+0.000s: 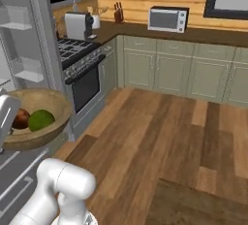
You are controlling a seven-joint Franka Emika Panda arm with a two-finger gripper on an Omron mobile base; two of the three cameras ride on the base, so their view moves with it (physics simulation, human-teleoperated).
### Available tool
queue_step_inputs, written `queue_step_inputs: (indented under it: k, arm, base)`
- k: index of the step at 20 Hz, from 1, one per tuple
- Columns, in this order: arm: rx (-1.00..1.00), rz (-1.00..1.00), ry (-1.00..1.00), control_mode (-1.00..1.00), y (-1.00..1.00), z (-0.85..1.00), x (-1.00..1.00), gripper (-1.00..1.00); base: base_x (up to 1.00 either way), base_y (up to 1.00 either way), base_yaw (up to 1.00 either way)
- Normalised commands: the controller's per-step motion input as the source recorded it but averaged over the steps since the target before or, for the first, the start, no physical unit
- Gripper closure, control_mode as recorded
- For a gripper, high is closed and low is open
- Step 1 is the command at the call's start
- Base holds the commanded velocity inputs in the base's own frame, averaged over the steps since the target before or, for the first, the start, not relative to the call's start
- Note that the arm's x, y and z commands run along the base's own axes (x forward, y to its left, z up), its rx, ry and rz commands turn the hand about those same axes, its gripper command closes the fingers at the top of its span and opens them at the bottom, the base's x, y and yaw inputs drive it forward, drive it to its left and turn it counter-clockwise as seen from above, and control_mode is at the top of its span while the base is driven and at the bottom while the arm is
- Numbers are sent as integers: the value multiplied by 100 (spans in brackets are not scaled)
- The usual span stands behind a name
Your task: Pick the chicken drumstick and lime from their plates and place them in the bowl. Then put the bowl in the fridge.
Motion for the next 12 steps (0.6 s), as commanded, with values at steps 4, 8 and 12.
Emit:
queue_step_inputs:
  k: [4,8,12]
  arm:
    - [0,0,0,100,0,0,0,100]
    - [0,0,0,100,0,0,0,100]
    - [0,0,0,100,0,0,0,100]
  base:
    - [98,-18,59]
    - [34,-19,69]
    - [68,-36,75]
